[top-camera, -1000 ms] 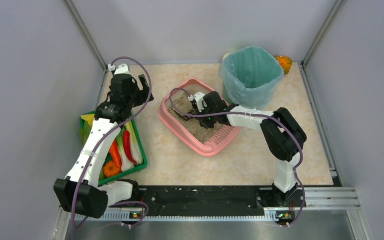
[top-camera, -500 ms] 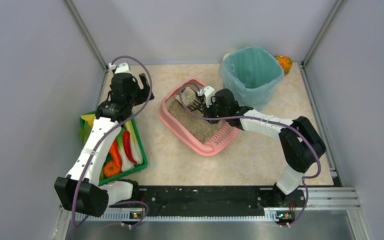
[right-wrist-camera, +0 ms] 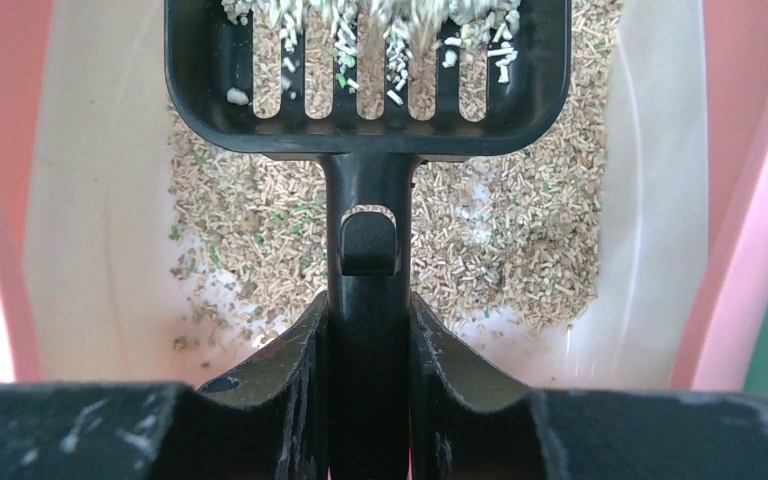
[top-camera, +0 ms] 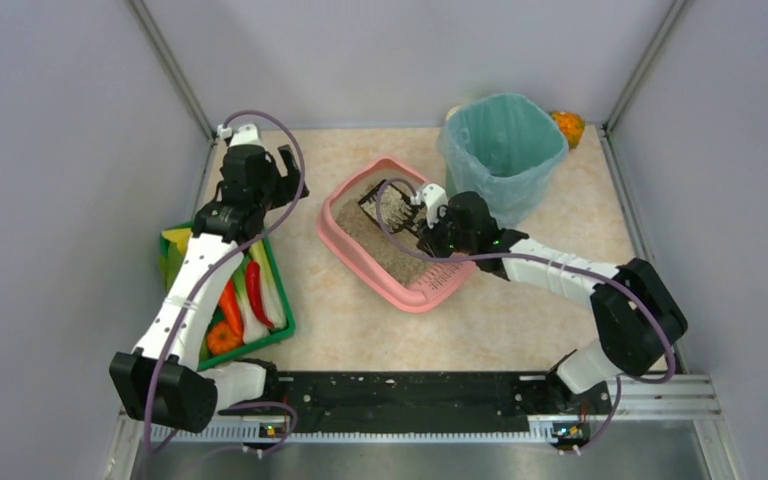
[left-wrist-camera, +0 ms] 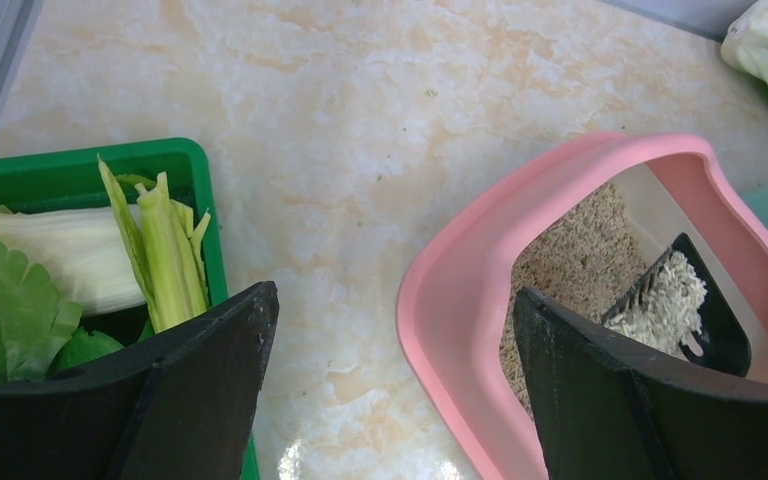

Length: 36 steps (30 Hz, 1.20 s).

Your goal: Clean the litter box

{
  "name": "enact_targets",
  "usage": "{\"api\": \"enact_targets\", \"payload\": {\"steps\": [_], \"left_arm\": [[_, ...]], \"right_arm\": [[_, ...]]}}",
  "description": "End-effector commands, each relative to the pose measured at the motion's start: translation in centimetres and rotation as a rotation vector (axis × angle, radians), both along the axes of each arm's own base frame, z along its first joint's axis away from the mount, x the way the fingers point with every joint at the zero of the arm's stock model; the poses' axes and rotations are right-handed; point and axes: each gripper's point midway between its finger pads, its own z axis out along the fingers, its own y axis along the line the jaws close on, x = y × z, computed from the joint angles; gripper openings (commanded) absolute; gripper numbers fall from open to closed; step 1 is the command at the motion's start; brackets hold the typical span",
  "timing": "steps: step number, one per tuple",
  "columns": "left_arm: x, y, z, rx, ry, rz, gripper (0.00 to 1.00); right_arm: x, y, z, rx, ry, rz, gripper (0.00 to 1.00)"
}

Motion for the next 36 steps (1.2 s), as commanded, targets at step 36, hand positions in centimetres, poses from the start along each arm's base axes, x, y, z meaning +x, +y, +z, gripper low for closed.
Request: {"api": "enact_targets", "payload": {"steps": [36], "left_arm": [[-1.7,3.5,-1.7,0.085,-0.338,0.115,0.92]], "right_arm": [[-0.7,-4.2,4.6,-0.056,-0.202,-0.059,0.00]]}}
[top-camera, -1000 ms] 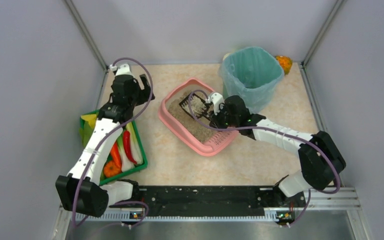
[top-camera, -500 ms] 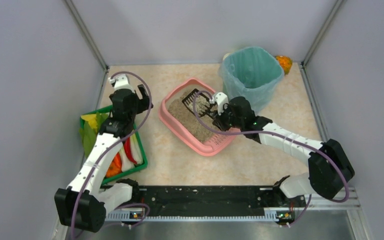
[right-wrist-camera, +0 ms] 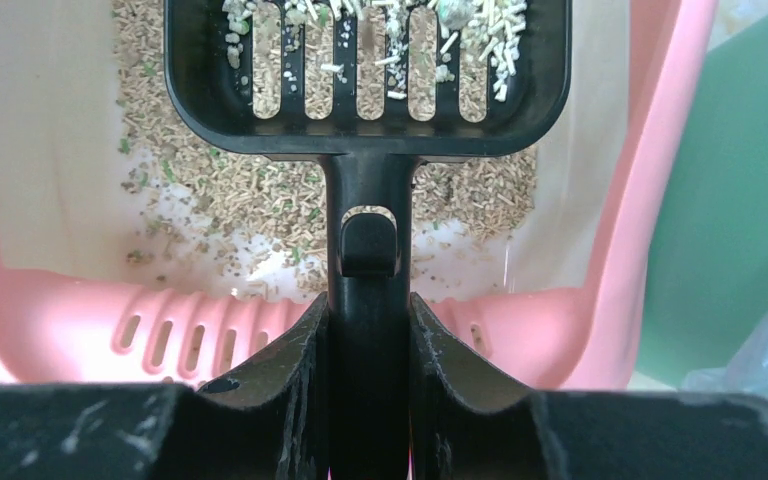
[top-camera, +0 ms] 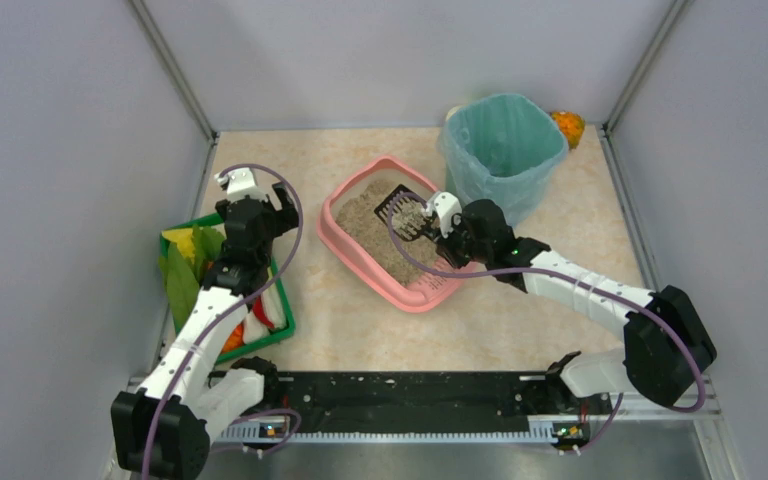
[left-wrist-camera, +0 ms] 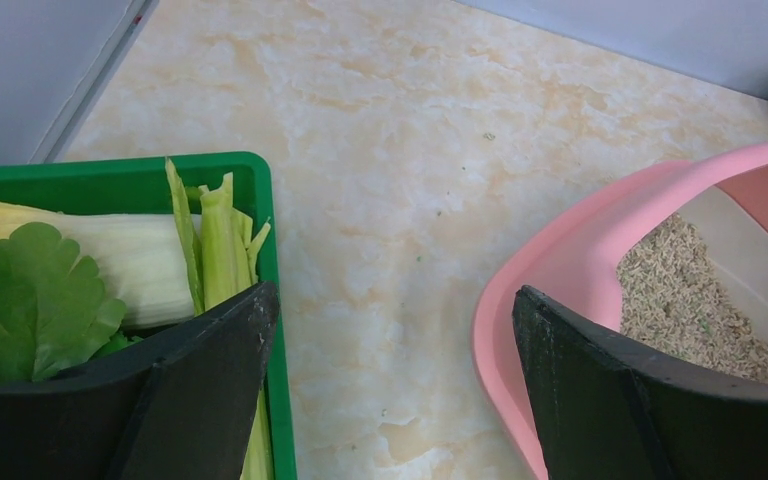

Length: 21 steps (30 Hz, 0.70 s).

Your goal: Clean the litter box

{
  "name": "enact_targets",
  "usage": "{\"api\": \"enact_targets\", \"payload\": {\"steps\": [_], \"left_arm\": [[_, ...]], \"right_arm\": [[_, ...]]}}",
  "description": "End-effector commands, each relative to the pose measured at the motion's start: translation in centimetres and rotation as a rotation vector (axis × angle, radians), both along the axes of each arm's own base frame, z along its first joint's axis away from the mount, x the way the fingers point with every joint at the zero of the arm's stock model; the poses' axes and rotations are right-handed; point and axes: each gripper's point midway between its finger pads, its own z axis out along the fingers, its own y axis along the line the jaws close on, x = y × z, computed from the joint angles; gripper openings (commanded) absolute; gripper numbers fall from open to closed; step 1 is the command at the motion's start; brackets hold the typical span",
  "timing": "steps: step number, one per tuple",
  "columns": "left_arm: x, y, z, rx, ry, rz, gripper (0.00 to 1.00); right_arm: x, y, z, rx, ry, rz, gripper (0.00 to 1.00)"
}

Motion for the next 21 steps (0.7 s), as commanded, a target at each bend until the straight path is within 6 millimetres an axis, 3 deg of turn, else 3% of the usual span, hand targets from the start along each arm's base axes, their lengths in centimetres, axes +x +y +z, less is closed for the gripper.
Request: {"api": "enact_targets", "payload": {"steps": [1,2,4,6,9,10,12,14,16,18,20,21], "left_arm": [[0.1,0.8,2.5,0.004,-0.132,0.034,0.92],[0.0,0.8,2.6,0.003,-0.132,0.033,0.92],[-0.1,1.0,2.8,0.011,-0.131,0.039,0.92],[-0.3,1.2,3.0,0.018,-0.138,0.045,0.92],[-0.1,0.9,3.2,0.019,-0.145,0.029,0.92],[0.0,0.9,3.4,0.019,-0.145,0.026,0.92],[0.1,0.9,4.0,0.028,-0.142,0.030,0.92],[0.1,1.0,4.4,0.033,-0.152,0.031,0.92],[0.2,0.8,4.5,0.035,-0.159,0.019,0.92],[0.3,0.7,4.7,0.033,-0.157,0.014,0.92],[0.3,0.9,5.1,0.036,-0.158,0.022,0.92],[0.2,1.0,5.1,0.037,-0.162,0.026,0.92]], "right_arm": [[1.9,0.8,3.8,0.104,-0.167,-0.019,0.00],[1.7,0.8,4.0,0.095,-0.164,-0.012,0.00],[1.1,-1.3,2.8,-0.027,-0.139,-0.042,0.00],[1.7,-2.2,3.5,-0.046,-0.219,-0.070,0.00],[1.8,1.4,6.2,0.132,-0.254,0.008,0.00],[1.4,1.6,5.9,0.114,-0.205,0.022,0.00],[0.7,0.2,4.2,-0.001,-0.140,0.027,0.00],[1.2,-0.4,3.9,-0.011,-0.183,-0.001,0.00],[2.0,1.7,6.2,0.157,-0.245,-0.002,0.00],[0.6,2.7,5.6,0.165,-0.173,0.072,0.00],[-0.1,0.5,3.4,0.020,-0.114,0.049,0.00],[0.3,-0.5,3.3,-0.017,-0.146,0.019,0.00]]}}
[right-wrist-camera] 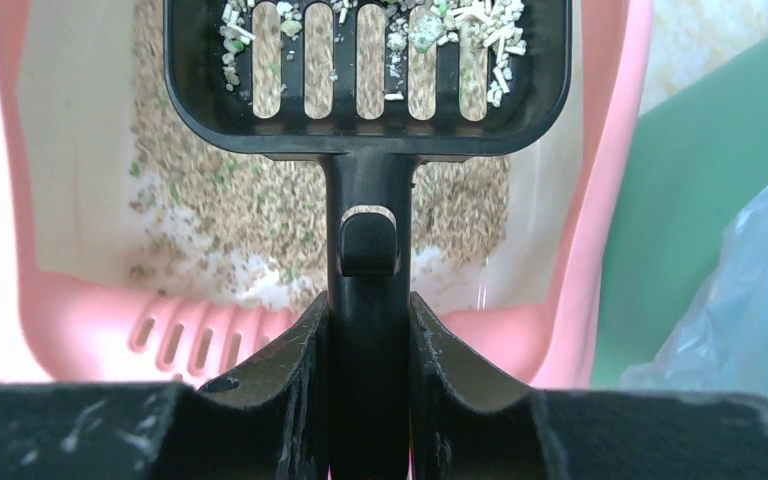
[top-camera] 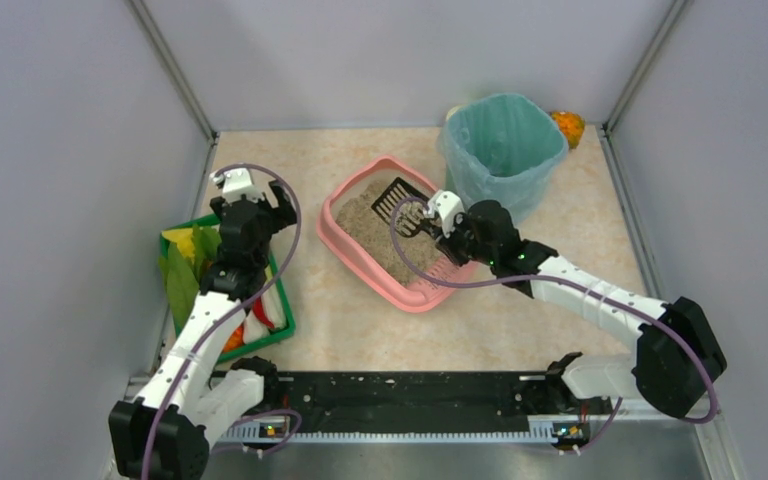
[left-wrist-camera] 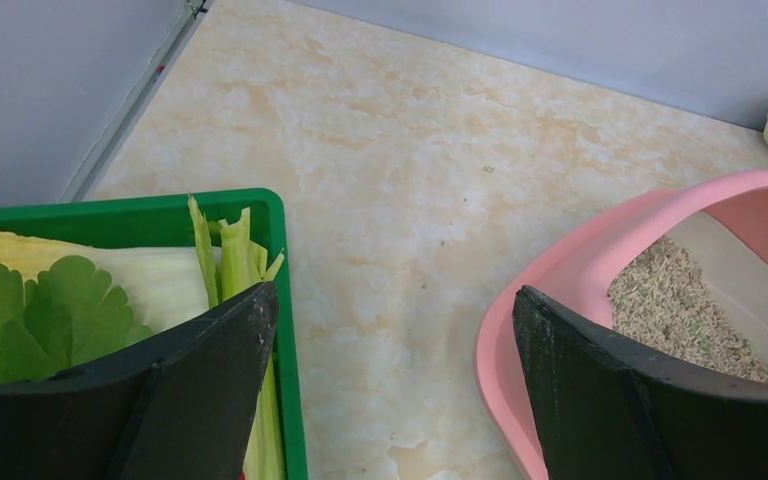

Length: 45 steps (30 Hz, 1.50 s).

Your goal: Clean the litter box

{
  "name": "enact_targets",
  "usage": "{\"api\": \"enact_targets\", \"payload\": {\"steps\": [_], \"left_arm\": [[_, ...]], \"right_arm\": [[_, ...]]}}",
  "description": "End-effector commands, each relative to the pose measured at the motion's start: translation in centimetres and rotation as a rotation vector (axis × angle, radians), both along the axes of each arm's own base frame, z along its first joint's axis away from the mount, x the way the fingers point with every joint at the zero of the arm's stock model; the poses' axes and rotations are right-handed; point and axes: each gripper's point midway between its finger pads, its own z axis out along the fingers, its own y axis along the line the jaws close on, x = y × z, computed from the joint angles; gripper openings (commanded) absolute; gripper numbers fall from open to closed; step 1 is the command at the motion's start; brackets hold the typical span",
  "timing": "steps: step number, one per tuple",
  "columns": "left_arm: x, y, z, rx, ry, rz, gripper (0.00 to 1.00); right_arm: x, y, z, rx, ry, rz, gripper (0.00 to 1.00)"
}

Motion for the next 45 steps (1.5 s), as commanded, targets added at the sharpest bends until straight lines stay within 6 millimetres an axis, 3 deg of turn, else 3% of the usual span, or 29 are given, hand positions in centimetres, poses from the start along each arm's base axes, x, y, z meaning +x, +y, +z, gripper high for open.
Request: {"api": "enact_targets", "payload": {"steps": [1,2,4,5,7,9,12,13,16,17,19,20,21,23,24,25,27,29,30,32,34,35,37,38,40,42,43,45], "left_arm": [[0.5,0.3,3.5,0.002,-0.092,0.013,0.92],[0.5,0.3,3.5,0.004,-0.097,0.011,0.91],[0.6,0.1,3.4,0.001,-0.098,0.003,0.91],[0.7,0.1,3.5,0.001,-0.094,0.004,0.91],[0.7,0.2,3.7,0.001,-0.095,0.011,0.91],[0.7,0.3,3.7,0.001,-0.100,0.015,0.91],[0.7,0.1,3.5,-0.009,-0.098,0.009,0.91],[0.7,0.1,3.5,-0.013,-0.095,0.007,0.91],[0.7,0.1,3.8,-0.012,-0.098,0.011,0.91],[0.6,0.2,4.0,-0.013,-0.104,0.010,0.91],[0.6,0.0,3.9,-0.013,-0.104,0.001,0.91],[0.7,-0.1,3.8,-0.013,-0.101,-0.003,0.91],[0.7,-0.1,3.9,-0.013,-0.099,-0.004,0.91],[0.7,0.0,4.2,-0.007,-0.098,0.002,0.91],[0.7,0.1,4.2,-0.002,-0.099,0.006,0.91],[0.6,0.2,4.3,0.000,-0.101,0.007,0.91],[0.6,0.1,4.1,0.000,-0.103,-0.001,0.91],[0.7,-0.1,4.0,-0.003,-0.097,-0.008,0.91],[0.7,-0.1,4.0,-0.003,-0.092,-0.008,0.91],[0.5,0.1,4.2,-0.001,-0.095,-0.001,0.91],[0.4,0.1,4.1,0.000,-0.102,0.002,0.91],[0.4,0.1,4.0,-0.001,-0.100,-0.002,0.91],[0.5,-0.1,3.7,-0.007,-0.091,-0.008,0.91],[0.5,-0.1,4.0,-0.009,-0.093,-0.007,0.91],[0.5,0.0,4.1,-0.009,-0.098,-0.003,0.91],[0.5,0.0,4.0,-0.010,-0.101,-0.002,0.91],[0.5,-0.1,4.0,-0.011,-0.102,-0.006,0.91],[0.7,-0.2,3.8,-0.015,-0.095,-0.012,0.91]], "right_arm": [[0.7,-1.3,1.0,-0.044,-0.077,-0.046,0.00],[1.4,-0.8,2.3,0.027,-0.132,-0.064,0.00],[0.6,2.1,4.0,0.164,-0.128,0.034,0.00],[0.1,2.6,3.7,0.143,-0.086,0.065,0.00],[-0.6,0.5,0.8,-0.019,0.017,0.029,0.00],[-0.2,-0.7,0.0,-0.063,-0.022,-0.008,0.00],[-0.4,3.0,3.0,0.151,-0.056,0.090,0.00],[-1.0,3.3,2.5,0.138,-0.009,0.116,0.00],[-0.4,-0.6,-0.8,-0.083,0.056,-0.022,0.00],[0.5,-1.4,-0.8,-0.102,0.014,-0.071,0.00],[0.7,0.7,0.8,0.019,-0.027,-0.018,0.00],[-0.4,3.1,1.9,0.111,-0.005,0.092,0.00],[-1.1,3.8,2.0,0.121,0.033,0.143,0.00],[-1.8,2.2,-0.1,0.010,0.134,0.101,0.00],[-0.9,0.2,-0.8,-0.067,0.112,0.013,0.00],[-0.3,-0.6,-0.8,-0.081,0.078,-0.018,0.00],[0.6,0.8,1.3,0.044,0.003,-0.009,0.00],[-0.7,2.9,2.5,0.113,0.026,0.114,0.00],[-1.6,2.1,1.1,0.046,0.091,0.116,0.00],[-0.9,-0.4,0.0,-0.063,0.100,0.043,0.00],[1.0,-0.9,1.0,-0.010,0.035,-0.032,0.00],[1.2,0.4,2.3,0.087,0.029,-0.022,0.00],[-0.6,2.9,3.2,0.167,0.083,0.121,0.00],[-1.1,2.5,2.5,0.132,0.123,0.129,0.00],[-0.7,0.1,1.0,0.007,0.121,0.051,0.00],[1.0,-0.9,1.6,0.036,0.046,-0.031,0.00],[1.3,0.0,2.6,0.117,0.032,-0.018,0.00],[-0.4,2.5,3.5,0.194,0.100,0.124,0.00]]}}
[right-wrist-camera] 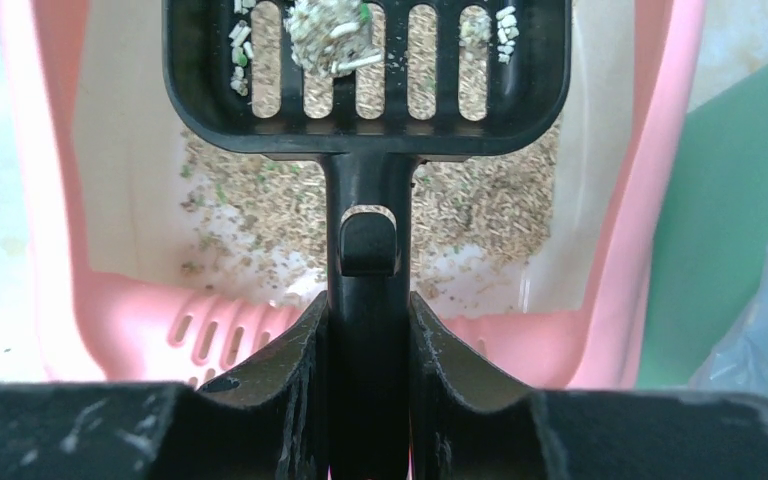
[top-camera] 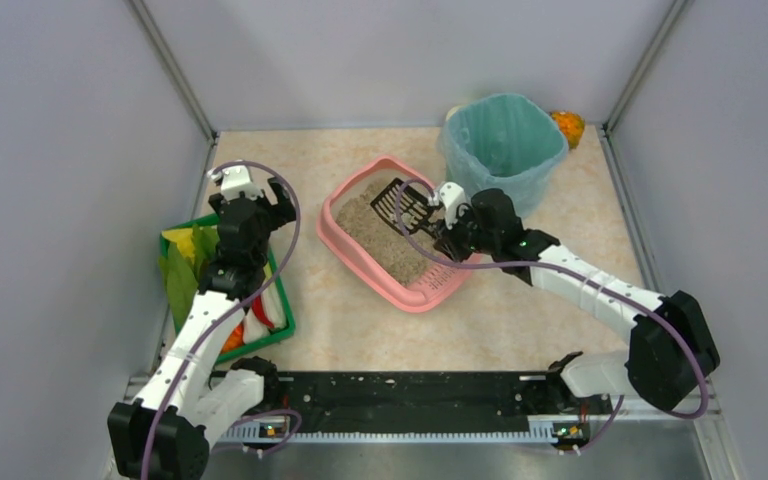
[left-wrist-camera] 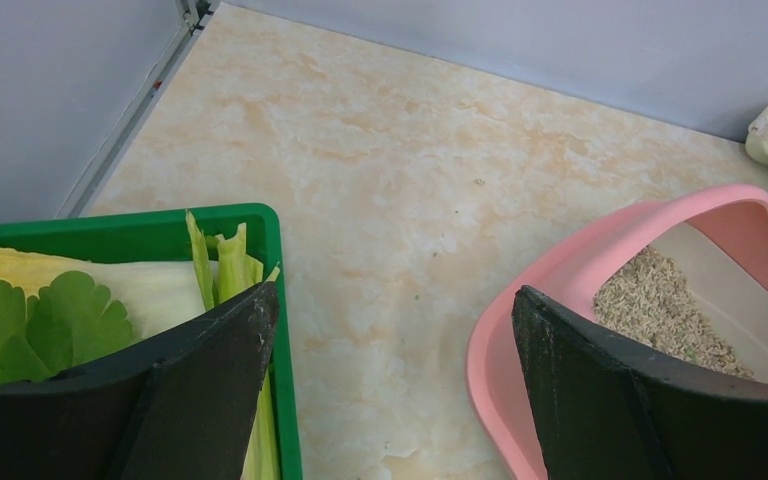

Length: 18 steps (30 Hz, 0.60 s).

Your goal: Clean the litter box

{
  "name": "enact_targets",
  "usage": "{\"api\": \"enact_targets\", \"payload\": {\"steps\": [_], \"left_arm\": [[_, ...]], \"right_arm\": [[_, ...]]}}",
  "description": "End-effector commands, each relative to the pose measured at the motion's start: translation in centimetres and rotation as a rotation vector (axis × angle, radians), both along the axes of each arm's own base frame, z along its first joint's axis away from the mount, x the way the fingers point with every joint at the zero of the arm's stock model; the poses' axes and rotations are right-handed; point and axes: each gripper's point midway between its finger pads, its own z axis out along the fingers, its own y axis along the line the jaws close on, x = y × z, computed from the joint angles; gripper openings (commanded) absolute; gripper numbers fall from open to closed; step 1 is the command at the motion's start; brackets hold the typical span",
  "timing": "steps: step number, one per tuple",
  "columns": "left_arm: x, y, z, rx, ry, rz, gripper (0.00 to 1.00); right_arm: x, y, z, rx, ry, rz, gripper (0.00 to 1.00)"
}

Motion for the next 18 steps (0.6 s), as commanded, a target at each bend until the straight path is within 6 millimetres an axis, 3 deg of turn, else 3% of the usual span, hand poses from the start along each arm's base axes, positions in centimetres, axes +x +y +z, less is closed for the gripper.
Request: {"api": "enact_targets", "payload": {"steps": [1,4,6,8,10,12,14,16,18], "left_arm": [[0.6,-0.1,2.6,-0.015,-0.067,-0.004,0.91],[0.6,0.0,2.9,-0.017,-0.077,0.004,0.91],[0.6,-0.1,2.9,-0.019,-0.082,-0.003,0.91],[0.9,-0.3,2.8,-0.027,-0.078,-0.009,0.91],[0.9,-0.3,3.0,-0.027,-0.071,-0.006,0.91],[0.9,-0.2,3.1,-0.028,-0.078,-0.002,0.91],[0.8,-0.3,2.6,-0.032,-0.079,-0.008,0.91],[0.8,-0.4,2.6,-0.042,-0.073,-0.010,0.91],[0.6,-0.3,2.8,-0.039,-0.067,-0.005,0.91]], "right_arm": [[-1.1,2.3,3.5,0.132,0.016,0.130,0.00],[-0.9,-1.2,1.1,-0.064,0.022,0.055,0.00],[0.7,0.2,2.9,0.057,-0.046,0.012,0.00],[-0.5,3.1,4.6,0.198,-0.013,0.123,0.00],[-1.1,1.4,2.9,0.081,0.050,0.101,0.00],[0.2,-1.1,2.1,-0.015,-0.015,-0.001,0.00],[0.9,0.2,3.9,0.097,-0.083,-0.002,0.00],[-0.4,2.3,5.0,0.180,-0.045,0.108,0.00],[-0.4,0.6,2.9,0.046,0.020,0.067,0.00]]}}
